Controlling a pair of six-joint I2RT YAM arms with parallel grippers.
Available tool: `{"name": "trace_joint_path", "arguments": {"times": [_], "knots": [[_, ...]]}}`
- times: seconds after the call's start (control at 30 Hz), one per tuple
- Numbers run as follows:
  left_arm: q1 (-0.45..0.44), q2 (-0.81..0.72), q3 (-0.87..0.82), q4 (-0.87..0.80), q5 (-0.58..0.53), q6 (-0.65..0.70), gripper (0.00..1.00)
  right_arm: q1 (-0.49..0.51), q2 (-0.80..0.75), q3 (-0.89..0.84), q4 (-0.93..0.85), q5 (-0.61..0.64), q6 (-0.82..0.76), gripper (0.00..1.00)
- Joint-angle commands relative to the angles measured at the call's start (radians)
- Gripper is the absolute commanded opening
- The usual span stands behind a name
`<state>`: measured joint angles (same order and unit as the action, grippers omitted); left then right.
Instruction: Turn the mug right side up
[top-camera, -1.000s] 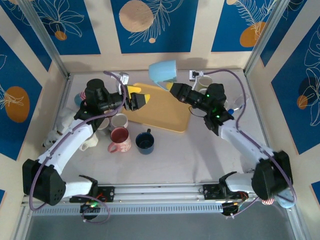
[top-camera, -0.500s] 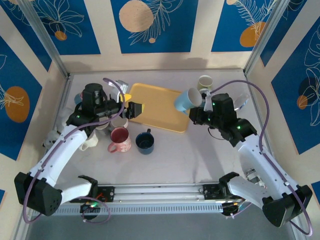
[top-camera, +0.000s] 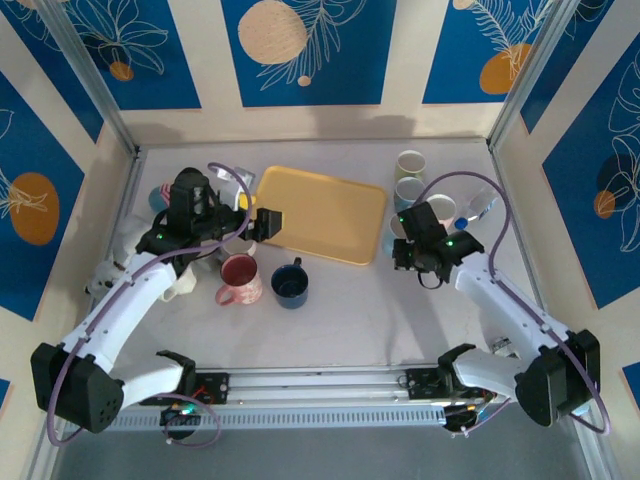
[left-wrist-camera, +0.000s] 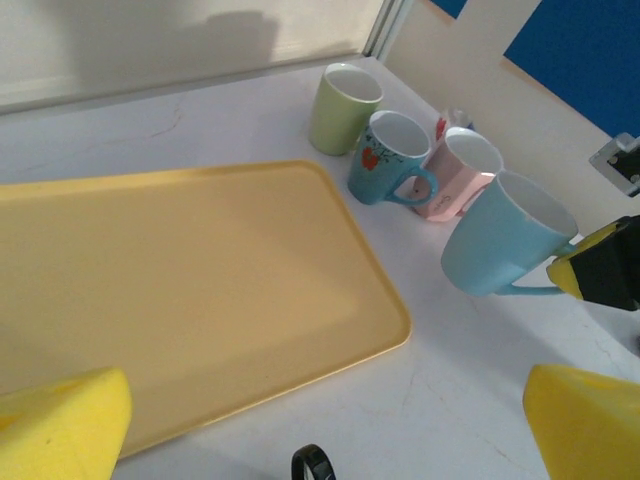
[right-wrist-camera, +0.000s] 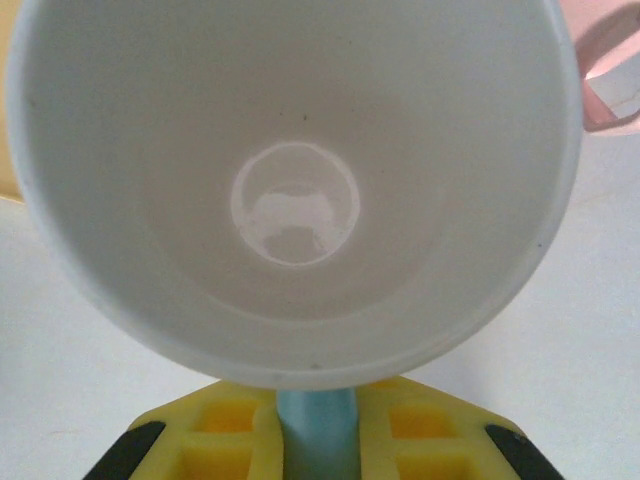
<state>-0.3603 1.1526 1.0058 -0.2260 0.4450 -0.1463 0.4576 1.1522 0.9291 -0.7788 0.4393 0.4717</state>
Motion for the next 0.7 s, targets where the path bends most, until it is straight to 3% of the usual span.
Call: {"name": "trace_joint_path", "arguments": {"times": [0.0,0.67], "knots": [[0.004,-0.019,-0.017,-0.007,-0.025,0.024,1.0,0.019,0.019,-0.008,0.082,0.083,-0.03,0.0],[0.004,-0.003,-0.048,0.025,-0.027,-0.023,1.0,0.023,0.158,-0.106,0.321,0.145,-0.131,0.0]]}}
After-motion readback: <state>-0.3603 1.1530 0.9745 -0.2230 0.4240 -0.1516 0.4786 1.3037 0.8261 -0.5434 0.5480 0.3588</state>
